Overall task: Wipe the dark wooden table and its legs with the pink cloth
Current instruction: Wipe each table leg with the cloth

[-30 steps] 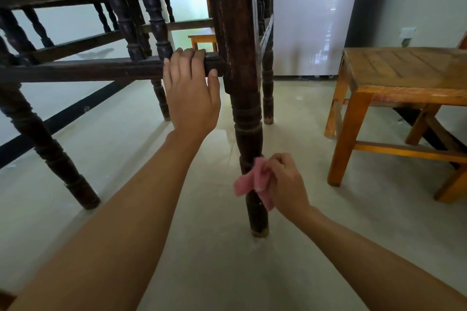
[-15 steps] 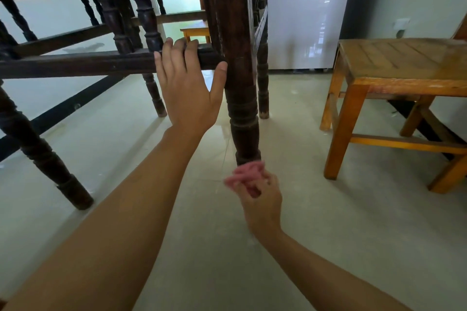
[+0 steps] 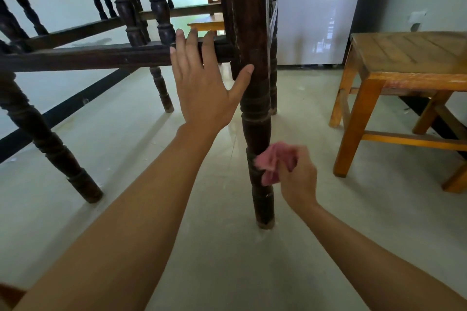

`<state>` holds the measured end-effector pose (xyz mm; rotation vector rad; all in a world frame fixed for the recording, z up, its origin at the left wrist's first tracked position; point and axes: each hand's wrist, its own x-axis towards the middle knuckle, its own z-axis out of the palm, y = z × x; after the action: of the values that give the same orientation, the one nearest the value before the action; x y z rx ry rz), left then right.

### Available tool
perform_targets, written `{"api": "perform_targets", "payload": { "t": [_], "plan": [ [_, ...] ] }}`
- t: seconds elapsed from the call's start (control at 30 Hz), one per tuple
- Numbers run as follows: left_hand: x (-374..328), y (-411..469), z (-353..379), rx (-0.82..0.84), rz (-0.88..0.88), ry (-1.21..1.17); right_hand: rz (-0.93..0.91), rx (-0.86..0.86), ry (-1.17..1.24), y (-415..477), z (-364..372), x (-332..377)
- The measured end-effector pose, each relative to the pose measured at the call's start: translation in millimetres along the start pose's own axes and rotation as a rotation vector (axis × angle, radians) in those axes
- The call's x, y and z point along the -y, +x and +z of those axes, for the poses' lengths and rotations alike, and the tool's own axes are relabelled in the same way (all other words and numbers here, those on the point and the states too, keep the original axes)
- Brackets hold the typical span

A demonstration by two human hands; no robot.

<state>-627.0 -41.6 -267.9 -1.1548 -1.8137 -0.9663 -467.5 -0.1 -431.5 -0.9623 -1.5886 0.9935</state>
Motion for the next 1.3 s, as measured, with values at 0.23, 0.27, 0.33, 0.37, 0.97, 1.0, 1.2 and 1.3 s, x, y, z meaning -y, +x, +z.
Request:
{"api": "perform_targets", "payload": {
  "t": [0.23,0.27,0.33,0.37,0.97,1.0,1.2,1.3],
  "plan": [
    [-9.5,-11.2,-2.1,0.078,0.034,0.011,0.25,-0.104,-0.026,13.1,17.3,22.8],
    [-9.3,-10.4,-1.4,0.074,0.032,0.013,0.173,-0.065,-0.079,-8.4,33.5,20.4],
    [-9.4,-9.9,0.5,0.058,0.03,0.012,0.045,-0.065,-0.171,-50.2,51.9,6.8],
    [-9.3,-10.5,1.8,0.046,0.033,0.014,0.01,-0.051,-0.202,-65.3,53.3,-2.8],
    [-9.2,-12.7,11.7,-0.057,0.052,0.0,0.332,0.048,-0.093,-33.1,36.9,-35.5],
    [-8.4,-12.9,12.5,-0.067,0.056,0.004,0.314,0.006,-0.107,-53.9,41.4,-39.2],
    [-9.3,-13.4,16.6,-0.084,0.048,-0.002,0.362,0.672,-0.037,-104.0,36.6,-31.3],
    [-8.3,-13.4,16.0,-0.084,0.054,-0.01,0.457,0.262,-0.167,-56.3,22.9,-39.4]
  ]
}}
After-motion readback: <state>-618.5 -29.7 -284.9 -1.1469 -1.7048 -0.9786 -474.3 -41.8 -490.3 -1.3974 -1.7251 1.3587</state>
